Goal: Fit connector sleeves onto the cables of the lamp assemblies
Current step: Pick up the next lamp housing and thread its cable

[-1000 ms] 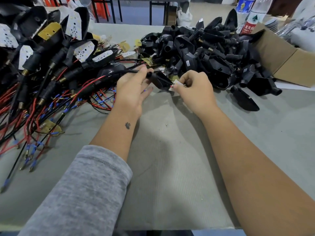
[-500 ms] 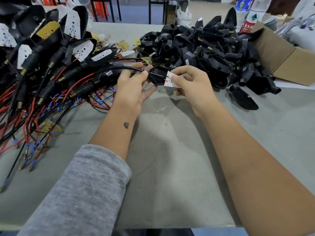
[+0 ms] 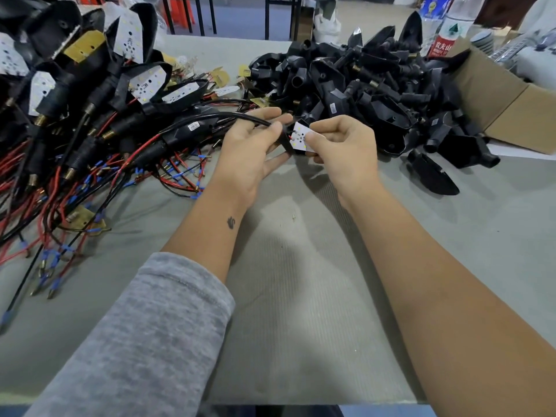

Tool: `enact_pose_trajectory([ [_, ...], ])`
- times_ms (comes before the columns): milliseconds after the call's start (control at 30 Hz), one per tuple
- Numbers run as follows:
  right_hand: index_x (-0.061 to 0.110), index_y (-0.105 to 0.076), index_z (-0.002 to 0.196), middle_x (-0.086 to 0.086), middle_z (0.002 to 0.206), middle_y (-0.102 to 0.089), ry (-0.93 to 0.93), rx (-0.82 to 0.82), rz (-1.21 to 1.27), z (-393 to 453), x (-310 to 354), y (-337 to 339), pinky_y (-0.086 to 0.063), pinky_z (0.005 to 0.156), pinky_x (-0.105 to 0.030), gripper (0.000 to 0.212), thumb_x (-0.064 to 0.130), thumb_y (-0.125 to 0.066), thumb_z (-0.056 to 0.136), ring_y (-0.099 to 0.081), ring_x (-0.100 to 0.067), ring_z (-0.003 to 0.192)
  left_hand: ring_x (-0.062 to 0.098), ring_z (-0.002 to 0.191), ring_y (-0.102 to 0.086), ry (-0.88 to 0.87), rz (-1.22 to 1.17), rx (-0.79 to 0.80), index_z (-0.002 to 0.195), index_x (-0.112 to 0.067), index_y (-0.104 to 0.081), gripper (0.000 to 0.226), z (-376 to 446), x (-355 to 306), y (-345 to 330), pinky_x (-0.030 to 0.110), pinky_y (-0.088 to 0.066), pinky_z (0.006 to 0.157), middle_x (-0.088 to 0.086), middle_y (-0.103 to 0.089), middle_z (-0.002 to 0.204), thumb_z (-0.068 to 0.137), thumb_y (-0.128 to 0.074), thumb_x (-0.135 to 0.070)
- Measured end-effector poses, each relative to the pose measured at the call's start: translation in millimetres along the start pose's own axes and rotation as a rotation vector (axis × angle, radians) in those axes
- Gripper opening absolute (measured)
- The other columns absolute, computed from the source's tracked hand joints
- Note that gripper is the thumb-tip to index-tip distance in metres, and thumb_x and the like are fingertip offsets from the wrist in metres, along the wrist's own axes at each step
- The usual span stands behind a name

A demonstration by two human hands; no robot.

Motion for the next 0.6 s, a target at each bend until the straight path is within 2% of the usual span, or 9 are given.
enact_pose_trajectory([
  [67, 0.023, -0.066, 0.075, 0.005, 0.067, -0.067, 0.033, -0.007, -0.071, 0, 1, 0, -0.053, 0.065, -0.023, 0.019, 0.006, -0.071, 0.083, -0.061, -0.004, 0.064, 0.02, 0.105, -0.067, 0.012, -0.031, -0.015, 0.098, -0.019, -0.06, 0.021, 1, -1, 1, 0.043, -0.055, 0.091, 0.002, -0.072, 0.107, 0.104, -0.041, -0.011],
  [167, 0.025, -0.065, 0.077, 0.003, 0.085, -0.063, 0.113, -0.046, -0.204, 1, 5, -1, -0.052, 0.078, -0.03, 0.016, 0.013, -0.075, 0.079, -0.06, -0.012, 0.081, 0.018, 0.101, -0.069, 0.005, -0.049, -0.019, 0.099, -0.019, -0.058, 0.025, 1, -2, 3, 0.04, -0.057, 0.086, 0.0, -0.073, 0.105, 0.107, -0.034, -0.017],
  [233, 0.027, -0.058, 0.085, 0.007, 0.096, -0.053, 0.162, -0.103, -0.286, 0, 8, 0, -0.046, 0.078, -0.022, 0.021, 0.018, -0.076, 0.077, -0.054, -0.012, 0.088, 0.019, 0.1, -0.07, 0.0, -0.073, -0.015, 0.1, -0.019, -0.056, 0.026, 1, -3, 3, 0.04, -0.057, 0.082, 0.0, -0.074, 0.105, 0.107, -0.031, -0.02],
  [300, 0.022, -0.054, 0.096, 0.003, 0.103, -0.056, 0.084, -0.046, -0.165, 0, 5, -2, -0.045, 0.072, -0.015, 0.024, 0.018, -0.073, 0.081, -0.055, -0.008, 0.088, 0.022, 0.101, -0.07, 0.005, -0.132, -0.001, 0.102, -0.018, -0.053, 0.025, 2, -3, 3, 0.042, -0.057, 0.081, 0.001, -0.074, 0.106, 0.108, -0.029, -0.022],
  [367, 0.015, -0.059, 0.104, -0.002, 0.099, -0.066, -0.046, 0.088, -0.001, -1, -1, -8, -0.05, 0.064, -0.018, 0.018, 0.016, -0.068, 0.089, -0.063, -0.01, 0.079, 0.022, 0.101, -0.07, 0.005, -0.163, 0.014, 0.102, -0.018, -0.051, 0.025, 2, -5, 3, 0.042, -0.058, 0.079, 0.001, -0.074, 0.106, 0.108, -0.028, -0.023],
  [433, 0.011, -0.063, 0.096, -0.005, 0.088, -0.069, -0.114, 0.152, 0.085, -2, -2, -11, -0.054, 0.065, -0.031, 0.006, 0.01, -0.065, 0.09, -0.065, -0.017, 0.07, 0.022, 0.1, -0.07, 0.0, -0.158, 0.014, 0.103, -0.018, -0.052, 0.025, 2, -6, 3, 0.043, -0.058, 0.08, 0.001, -0.074, 0.107, 0.108, -0.028, -0.024],
  [500, 0.011, -0.06, 0.082, -0.01, 0.084, -0.069, -0.143, 0.145, 0.176, -2, 0, -9, -0.055, 0.067, -0.038, 0.011, 0.002, -0.065, 0.087, -0.065, -0.023, 0.073, 0.021, 0.1, -0.07, -0.002, -0.152, 0.006, 0.103, -0.018, -0.053, 0.025, 2, -5, 3, 0.045, -0.056, 0.086, -0.001, -0.074, 0.109, 0.108, -0.03, -0.024],
  [600, 0.009, -0.057, 0.079, -0.014, 0.084, -0.068, -0.162, 0.145, 0.246, -3, -1, -9, -0.05, 0.057, -0.029, 0.014, -0.001, -0.064, 0.086, -0.062, -0.027, 0.074, 0.021, 0.101, -0.069, -0.008, -0.152, 0.007, 0.108, -0.015, -0.055, 0.024, 2, -4, 2, 0.043, -0.057, 0.088, 0.0, -0.073, 0.11, 0.107, -0.033, -0.024],
])
Point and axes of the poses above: each hand's wrist, its own z-axis towards the middle knuckle, its own y-axis out of the back of the hand, x = y × z, the point moved 6 cm from there along z, towards the middle knuckle
